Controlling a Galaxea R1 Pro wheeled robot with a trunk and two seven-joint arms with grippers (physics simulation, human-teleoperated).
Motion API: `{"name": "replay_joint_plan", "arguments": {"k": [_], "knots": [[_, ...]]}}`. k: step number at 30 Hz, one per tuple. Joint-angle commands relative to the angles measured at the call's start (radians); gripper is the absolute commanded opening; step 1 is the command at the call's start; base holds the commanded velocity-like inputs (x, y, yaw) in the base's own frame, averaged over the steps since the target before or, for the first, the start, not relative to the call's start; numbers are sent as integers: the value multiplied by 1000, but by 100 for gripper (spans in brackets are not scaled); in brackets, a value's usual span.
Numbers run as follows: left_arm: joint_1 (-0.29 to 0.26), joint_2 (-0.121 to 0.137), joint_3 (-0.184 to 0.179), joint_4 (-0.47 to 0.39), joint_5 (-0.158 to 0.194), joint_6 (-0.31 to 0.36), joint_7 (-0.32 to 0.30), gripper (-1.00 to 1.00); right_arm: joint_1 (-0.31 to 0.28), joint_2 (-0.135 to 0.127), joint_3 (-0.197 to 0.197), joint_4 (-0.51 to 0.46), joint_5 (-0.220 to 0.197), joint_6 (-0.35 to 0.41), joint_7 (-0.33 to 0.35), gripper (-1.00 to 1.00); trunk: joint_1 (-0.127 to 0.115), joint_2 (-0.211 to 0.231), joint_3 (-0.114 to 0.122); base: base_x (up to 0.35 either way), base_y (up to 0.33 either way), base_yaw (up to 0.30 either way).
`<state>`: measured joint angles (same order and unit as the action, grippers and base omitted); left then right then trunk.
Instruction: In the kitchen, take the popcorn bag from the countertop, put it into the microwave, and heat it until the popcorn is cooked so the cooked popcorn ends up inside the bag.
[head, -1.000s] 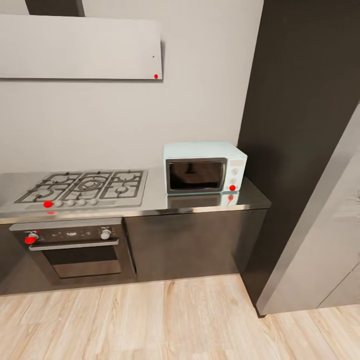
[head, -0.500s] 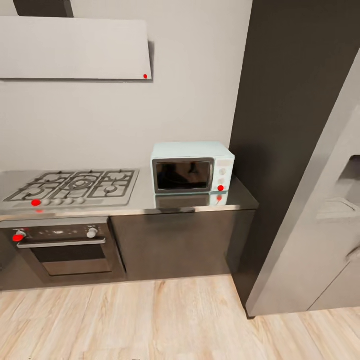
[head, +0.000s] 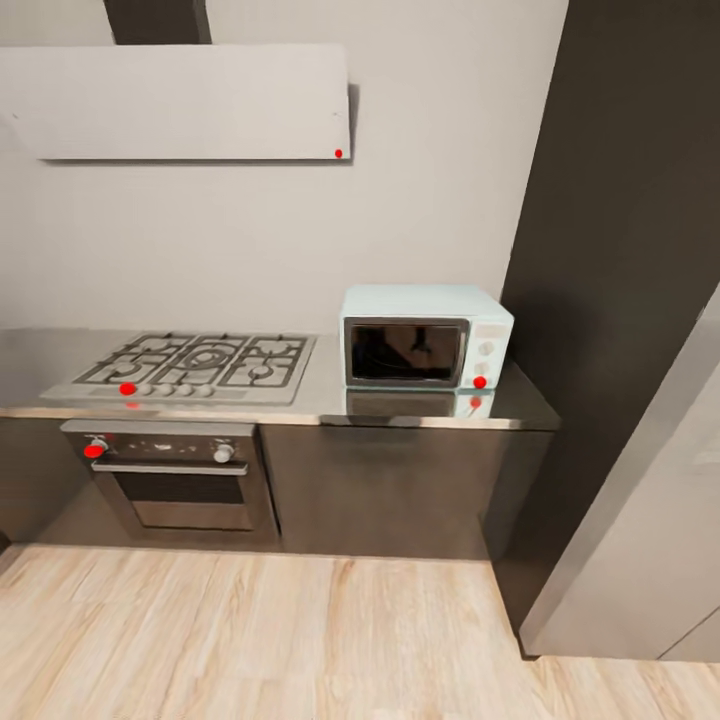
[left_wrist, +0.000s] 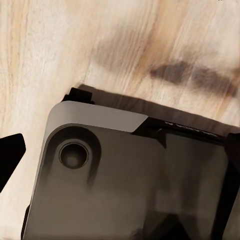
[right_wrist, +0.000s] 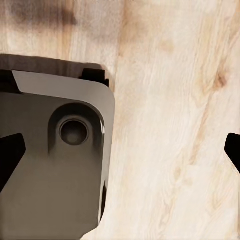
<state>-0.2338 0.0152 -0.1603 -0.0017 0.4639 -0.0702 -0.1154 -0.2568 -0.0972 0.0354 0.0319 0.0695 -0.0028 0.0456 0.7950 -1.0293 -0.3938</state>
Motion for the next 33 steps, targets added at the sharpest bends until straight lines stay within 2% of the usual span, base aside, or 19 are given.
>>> {"name": "replay_joint_plan", "arguments": {"k": [1, 22, 33], "knots": [[-1, 0, -8, 2, 10, -3, -4, 100, -1, 0, 3, 2, 7, 0, 2, 100, 0, -1, -1, 0, 0, 104], [-1, -1, -9, 2, 10, -3, -4, 100, -1, 2, 3, 1, 7, -11, 2, 100, 0, -1, -1, 2, 0, 8], [-1, -1, -10, 2, 6, -2, -6, 100, -1, 3, 3, 2, 7, -11, 2, 100, 0, -1, -1, 216, 0, 0]]}}
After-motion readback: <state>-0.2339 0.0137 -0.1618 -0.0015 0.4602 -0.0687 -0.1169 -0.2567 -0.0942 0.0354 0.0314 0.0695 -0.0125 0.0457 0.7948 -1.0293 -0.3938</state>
